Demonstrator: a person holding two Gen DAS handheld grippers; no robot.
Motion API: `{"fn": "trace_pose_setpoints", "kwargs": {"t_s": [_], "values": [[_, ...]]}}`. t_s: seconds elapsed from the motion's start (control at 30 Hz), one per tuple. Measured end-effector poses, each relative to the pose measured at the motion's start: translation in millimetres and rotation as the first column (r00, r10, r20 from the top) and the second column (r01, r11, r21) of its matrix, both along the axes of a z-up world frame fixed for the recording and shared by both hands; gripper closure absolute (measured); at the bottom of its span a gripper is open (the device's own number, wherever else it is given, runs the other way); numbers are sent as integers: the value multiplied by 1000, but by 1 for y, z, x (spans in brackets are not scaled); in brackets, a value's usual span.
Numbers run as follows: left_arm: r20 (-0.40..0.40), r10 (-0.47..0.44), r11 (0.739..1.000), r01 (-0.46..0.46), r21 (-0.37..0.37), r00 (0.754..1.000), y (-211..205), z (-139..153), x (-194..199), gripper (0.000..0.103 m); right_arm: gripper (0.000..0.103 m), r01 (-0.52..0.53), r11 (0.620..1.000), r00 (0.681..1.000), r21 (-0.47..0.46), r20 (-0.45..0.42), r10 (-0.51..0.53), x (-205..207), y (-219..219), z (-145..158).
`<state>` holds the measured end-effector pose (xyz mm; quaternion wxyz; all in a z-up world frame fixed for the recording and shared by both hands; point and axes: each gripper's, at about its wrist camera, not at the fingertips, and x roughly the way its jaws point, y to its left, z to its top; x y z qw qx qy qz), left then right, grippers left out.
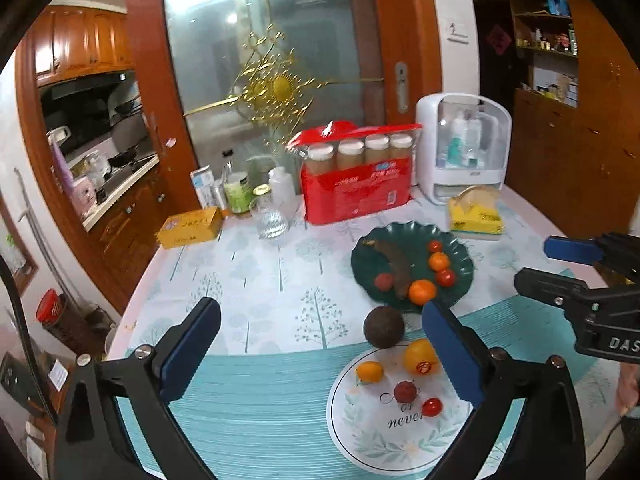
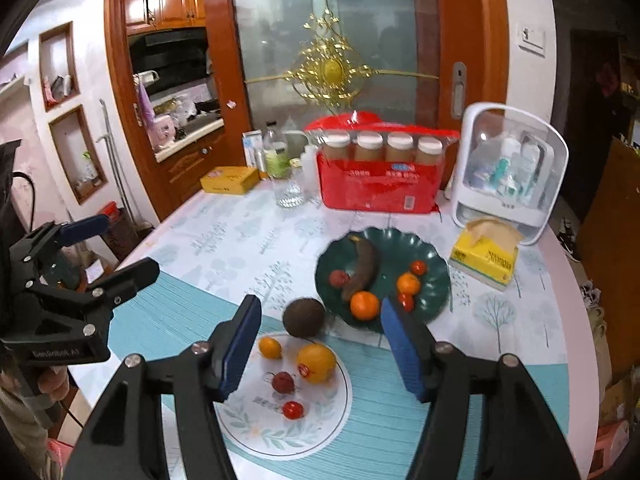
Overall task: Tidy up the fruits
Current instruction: 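Grasp the small orange with left gripper while right gripper grasps the large yellow citrus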
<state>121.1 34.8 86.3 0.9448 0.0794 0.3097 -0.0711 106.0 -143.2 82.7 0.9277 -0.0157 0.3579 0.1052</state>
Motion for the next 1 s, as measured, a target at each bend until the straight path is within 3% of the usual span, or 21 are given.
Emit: {"fn": "trace_pose_setpoints", "kwargs": {"t_s": [0.3,0.57,0.83,1.0], "values": [[-149,20,1000,-21,-3,989,-20,-102,35,2,40,28,999,995,39,-95,-24,24,0,-71],[-259,31,1000,-29,12,965,-28,-168,71,2,40,83,993,973,90,-223,-61,62,-6,-136],[-322,38,999,-39,3,946,-33,-207,88,6,40,127,976,937,178,-345,-59,82,-11,-183],[-348,34,999,-45,-25,937,-34,-217,95,16,40,135,961,925,242,-378,-35,87,-9,-196]]}}
